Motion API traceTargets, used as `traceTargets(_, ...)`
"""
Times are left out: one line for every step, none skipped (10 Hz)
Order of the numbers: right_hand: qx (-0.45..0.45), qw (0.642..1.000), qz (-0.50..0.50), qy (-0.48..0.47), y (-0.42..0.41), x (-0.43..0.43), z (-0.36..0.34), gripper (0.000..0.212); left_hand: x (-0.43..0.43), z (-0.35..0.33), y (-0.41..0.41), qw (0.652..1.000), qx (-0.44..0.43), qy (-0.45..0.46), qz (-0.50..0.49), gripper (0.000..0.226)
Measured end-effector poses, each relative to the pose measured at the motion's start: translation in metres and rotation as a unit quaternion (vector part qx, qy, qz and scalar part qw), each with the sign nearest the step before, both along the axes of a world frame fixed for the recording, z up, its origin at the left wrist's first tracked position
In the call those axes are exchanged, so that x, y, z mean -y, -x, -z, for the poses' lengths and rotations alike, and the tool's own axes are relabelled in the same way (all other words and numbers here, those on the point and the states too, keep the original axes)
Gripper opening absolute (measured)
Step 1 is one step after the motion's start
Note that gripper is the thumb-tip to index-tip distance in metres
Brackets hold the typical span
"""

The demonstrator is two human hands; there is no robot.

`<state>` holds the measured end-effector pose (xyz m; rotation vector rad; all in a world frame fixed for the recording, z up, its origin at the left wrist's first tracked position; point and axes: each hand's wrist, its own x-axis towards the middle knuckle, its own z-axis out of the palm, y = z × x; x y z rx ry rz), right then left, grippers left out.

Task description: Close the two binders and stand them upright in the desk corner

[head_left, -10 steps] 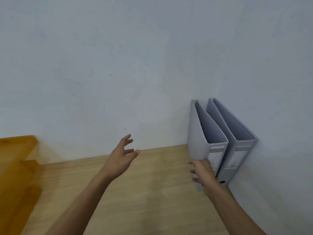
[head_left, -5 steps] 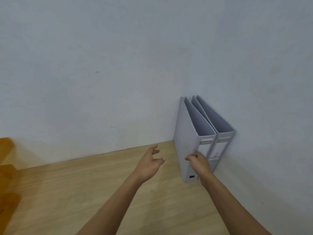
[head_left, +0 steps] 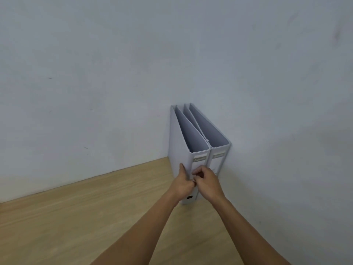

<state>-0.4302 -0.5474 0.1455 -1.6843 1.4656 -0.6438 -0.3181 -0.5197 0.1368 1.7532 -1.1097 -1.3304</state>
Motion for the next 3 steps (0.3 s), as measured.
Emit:
traceTargets(-0.008, 1.000, -0.016, 0.001, 0.005, 0.005, 0.008, 0.022, 0.005, 0.012, -0.001, 1.000, 0.012, 0.007, -0.009, 0.098)
traceTargets(-0.005, 1.000, -0.023, -0.010, 0.007, 0.006, 0.010, 0.018, -0.001, 0.004, -0.012, 1.000, -0.011, -0.015, 0.002, 0.094)
traceTargets(0.003, 0.998, -0.007, -0.066, 0.007, 0.003, 0.011, 0.011, -0.013, -0.006, -0.022, 0.999, -0.015, -0.026, 0.016, 0.083)
